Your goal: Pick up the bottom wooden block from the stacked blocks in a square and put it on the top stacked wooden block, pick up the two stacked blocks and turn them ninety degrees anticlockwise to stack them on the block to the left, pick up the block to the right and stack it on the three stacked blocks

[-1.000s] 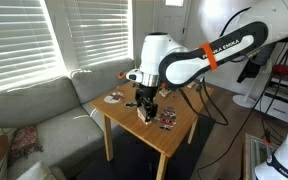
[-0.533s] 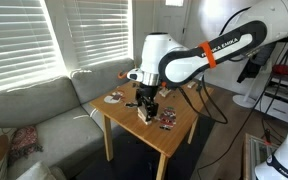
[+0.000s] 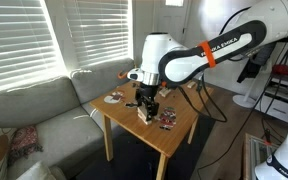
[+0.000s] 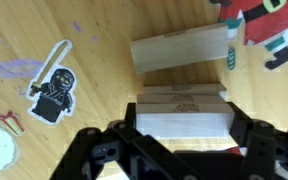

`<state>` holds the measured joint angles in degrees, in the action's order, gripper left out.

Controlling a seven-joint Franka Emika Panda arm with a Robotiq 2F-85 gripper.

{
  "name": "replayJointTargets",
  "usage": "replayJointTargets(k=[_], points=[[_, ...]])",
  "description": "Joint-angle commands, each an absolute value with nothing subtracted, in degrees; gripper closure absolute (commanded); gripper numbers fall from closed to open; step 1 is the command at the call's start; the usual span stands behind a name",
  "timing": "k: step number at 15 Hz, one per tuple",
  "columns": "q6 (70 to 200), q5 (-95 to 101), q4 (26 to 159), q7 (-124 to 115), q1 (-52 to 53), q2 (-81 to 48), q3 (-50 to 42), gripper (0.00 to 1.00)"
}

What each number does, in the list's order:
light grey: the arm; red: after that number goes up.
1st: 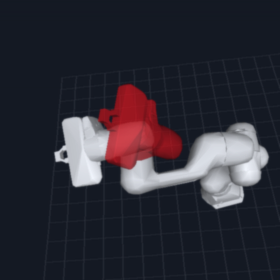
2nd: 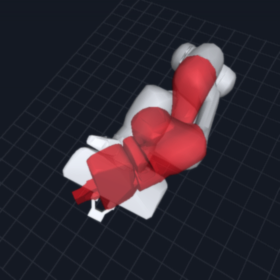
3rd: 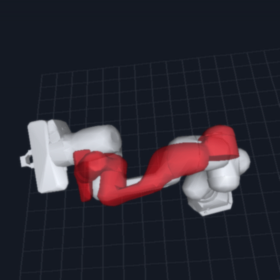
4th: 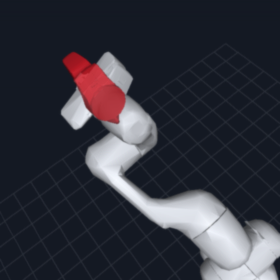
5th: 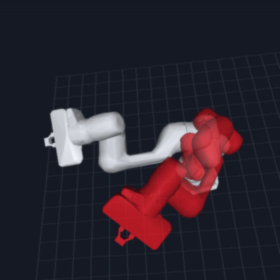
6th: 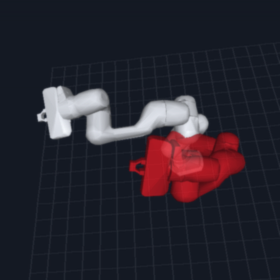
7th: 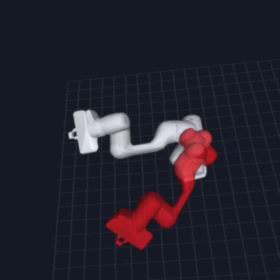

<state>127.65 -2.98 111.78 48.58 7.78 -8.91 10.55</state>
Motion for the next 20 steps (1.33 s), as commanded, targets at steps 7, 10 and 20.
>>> replayJointTargets(k=[7,10,20], points=[[125.45,-5.05,111.46,52.55,7.19,-8.63,11.09,0.40],[125.04,-5.37,111.42,52.39,7.16,-8.69,11.04,0.40],[123.76,-5.19,111.21,52.00,7.21,-8.84,10.84,0.40]])
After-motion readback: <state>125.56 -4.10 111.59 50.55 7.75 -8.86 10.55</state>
